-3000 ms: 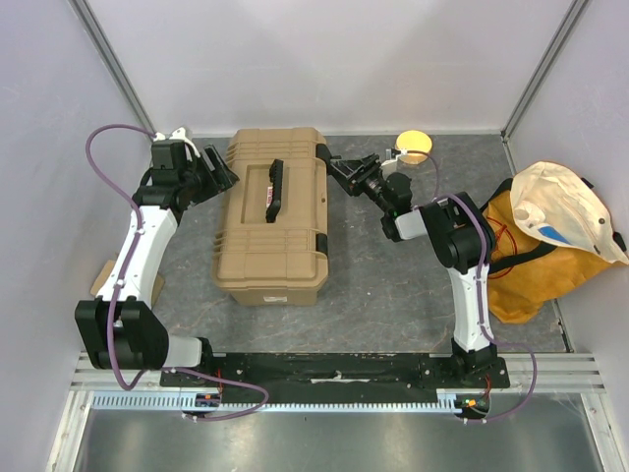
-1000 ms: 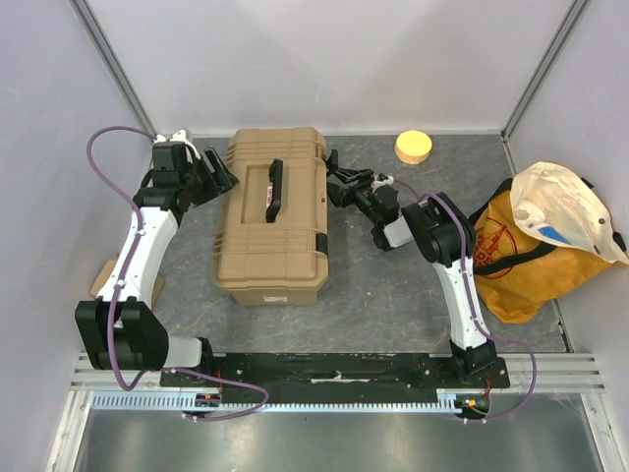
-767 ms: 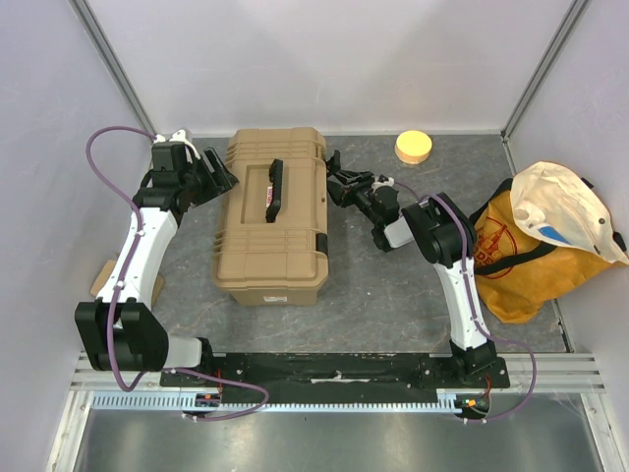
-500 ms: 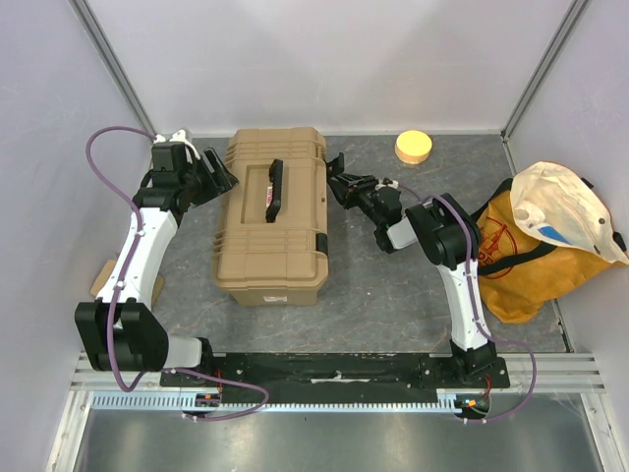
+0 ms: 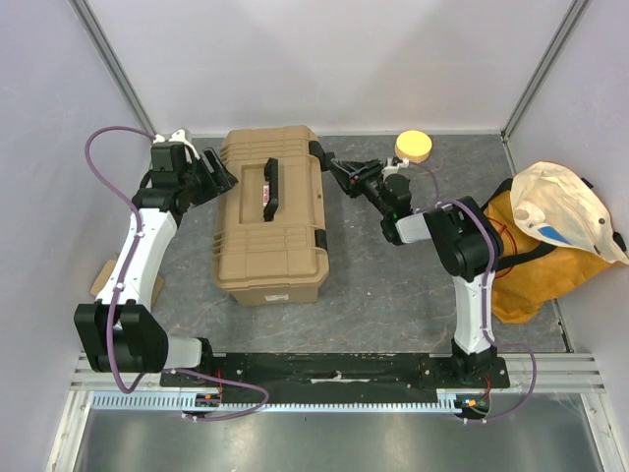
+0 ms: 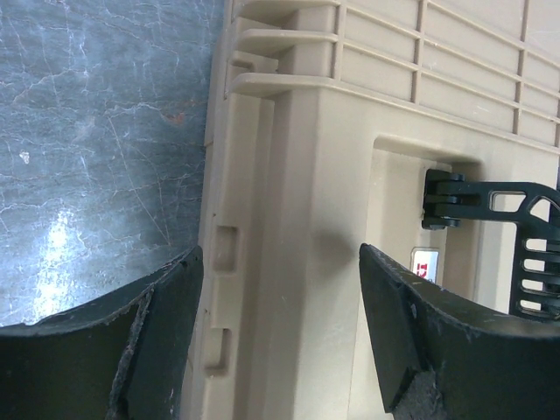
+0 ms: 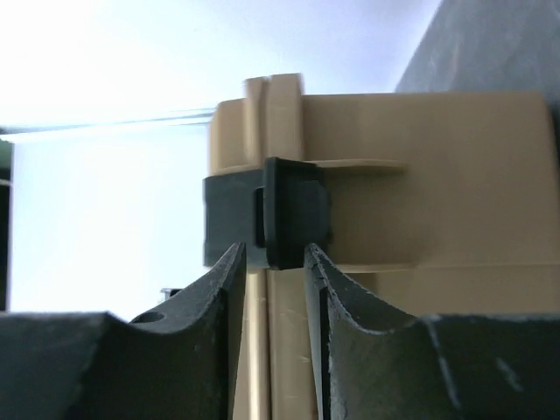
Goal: Pack the tool kit
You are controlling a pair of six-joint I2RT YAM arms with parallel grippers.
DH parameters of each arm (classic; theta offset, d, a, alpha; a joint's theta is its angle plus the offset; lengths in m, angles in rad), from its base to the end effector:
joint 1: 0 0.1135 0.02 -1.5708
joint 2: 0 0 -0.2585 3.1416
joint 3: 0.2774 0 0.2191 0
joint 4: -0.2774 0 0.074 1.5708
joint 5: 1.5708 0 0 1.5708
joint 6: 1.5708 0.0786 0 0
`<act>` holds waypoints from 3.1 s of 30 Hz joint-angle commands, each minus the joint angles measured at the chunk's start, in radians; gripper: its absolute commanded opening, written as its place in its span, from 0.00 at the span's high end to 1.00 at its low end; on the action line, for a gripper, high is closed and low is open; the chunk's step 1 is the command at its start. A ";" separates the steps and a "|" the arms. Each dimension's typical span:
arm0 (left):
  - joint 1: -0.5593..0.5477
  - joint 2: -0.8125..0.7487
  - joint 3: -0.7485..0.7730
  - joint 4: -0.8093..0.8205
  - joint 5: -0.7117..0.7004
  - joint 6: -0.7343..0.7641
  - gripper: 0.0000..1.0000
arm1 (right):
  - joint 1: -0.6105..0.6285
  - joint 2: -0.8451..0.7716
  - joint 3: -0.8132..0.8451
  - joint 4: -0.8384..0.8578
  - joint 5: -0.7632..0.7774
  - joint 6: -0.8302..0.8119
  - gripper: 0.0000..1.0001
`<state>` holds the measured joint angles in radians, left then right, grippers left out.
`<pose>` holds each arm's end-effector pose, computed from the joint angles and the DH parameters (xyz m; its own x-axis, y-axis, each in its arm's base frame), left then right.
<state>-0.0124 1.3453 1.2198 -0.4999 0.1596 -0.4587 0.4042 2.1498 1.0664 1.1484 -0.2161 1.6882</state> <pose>0.3015 -0.0162 0.3099 -0.5873 -0.4299 -0.6857 -0.1327 0.8869 -0.4424 0.4196 0.1978 0.1816 -0.5839 0.8053 0.1031 0.0087 -0.1207 0.9927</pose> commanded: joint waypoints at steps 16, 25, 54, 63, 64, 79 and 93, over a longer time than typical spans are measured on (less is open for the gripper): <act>0.003 0.057 0.024 -0.022 0.080 0.074 0.23 | 0.068 -0.116 0.164 -0.286 -0.154 -0.398 0.25; 0.003 0.068 0.024 -0.022 0.086 0.080 0.23 | 0.077 -0.070 0.257 -0.524 -0.141 -0.528 0.18; 0.003 0.077 0.035 -0.031 0.066 0.094 0.24 | 0.056 -0.229 -0.094 -0.352 0.086 -0.463 0.61; 0.003 0.061 0.060 -0.009 0.050 0.095 0.20 | 0.024 -0.076 -0.033 -0.224 0.052 -0.362 0.71; 0.003 0.063 0.058 -0.006 0.057 0.091 0.20 | 0.019 -0.050 0.001 -0.205 0.041 -0.339 0.66; 0.002 0.064 0.037 -0.005 0.081 0.072 0.21 | 0.022 0.180 0.262 -0.046 -0.006 -0.098 0.33; -0.004 0.063 0.038 -0.006 0.080 0.064 0.22 | 0.028 0.186 0.251 0.094 -0.009 -0.027 0.34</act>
<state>-0.0082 1.3991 1.2446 -0.5091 0.2203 -0.3950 0.4267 2.3383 1.2922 1.1439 -0.2127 1.6527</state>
